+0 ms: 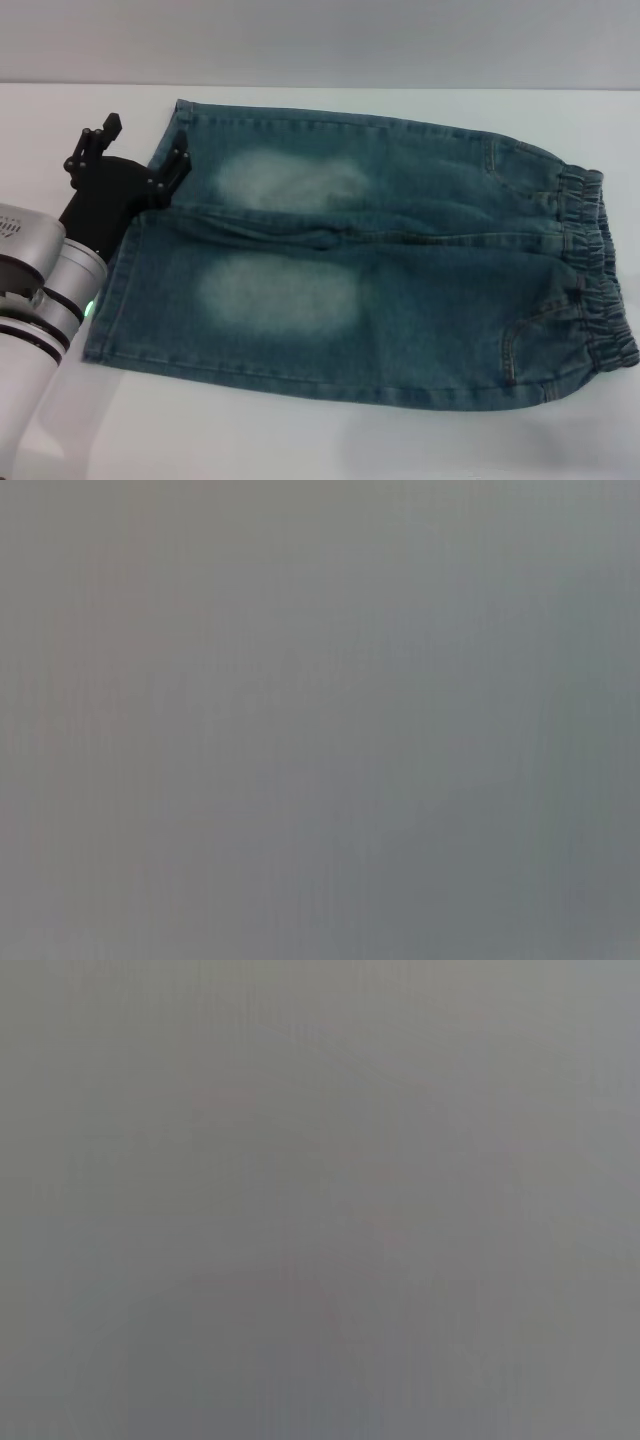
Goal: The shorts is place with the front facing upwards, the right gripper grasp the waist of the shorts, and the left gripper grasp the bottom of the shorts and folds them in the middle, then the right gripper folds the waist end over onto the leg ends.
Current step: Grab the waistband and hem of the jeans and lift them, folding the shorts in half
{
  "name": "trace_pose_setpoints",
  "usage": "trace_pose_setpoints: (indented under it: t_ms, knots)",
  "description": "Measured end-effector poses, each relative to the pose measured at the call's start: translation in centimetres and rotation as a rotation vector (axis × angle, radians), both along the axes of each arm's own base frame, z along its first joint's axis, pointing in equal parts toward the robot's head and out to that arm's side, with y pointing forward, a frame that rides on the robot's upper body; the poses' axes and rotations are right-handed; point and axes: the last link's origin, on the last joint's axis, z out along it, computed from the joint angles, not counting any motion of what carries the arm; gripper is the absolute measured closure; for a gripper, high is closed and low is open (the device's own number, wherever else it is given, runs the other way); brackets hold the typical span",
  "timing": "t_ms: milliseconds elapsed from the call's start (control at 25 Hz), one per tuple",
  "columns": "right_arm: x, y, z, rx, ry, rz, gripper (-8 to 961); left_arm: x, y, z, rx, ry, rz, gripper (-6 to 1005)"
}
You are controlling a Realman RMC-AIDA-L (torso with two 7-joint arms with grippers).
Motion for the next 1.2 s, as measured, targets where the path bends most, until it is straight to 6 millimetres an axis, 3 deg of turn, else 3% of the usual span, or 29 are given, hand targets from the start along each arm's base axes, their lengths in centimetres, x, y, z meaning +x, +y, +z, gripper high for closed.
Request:
trace_pose_setpoints:
  t_ms: [440, 560, 960, 1200]
  knots:
    - [-0.7, -0.1, 0.4, 0.033, 0.024, 0.036, 161, 0.0, 0.0, 0.0, 0.0, 0.001, -0.003, 195]
    - [-1.2, 0.4, 0.3, 0.029, 0.058, 0.039, 160, 1.3, 0.6, -0.4, -0.023, -0.023, -0.021, 196]
    - [-3.2, 6.9, 1.5, -0.213, 0.184, -0.11, 161, 4.3, 3.8, -1.9, -0.175, -0.038, 0.058, 202]
    - [-4.5, 10.7, 3.4, -0.391, 0.215, -0.301, 160, 7.0, 6.5, -0.7, -0.29, -0.022, 0.18, 205]
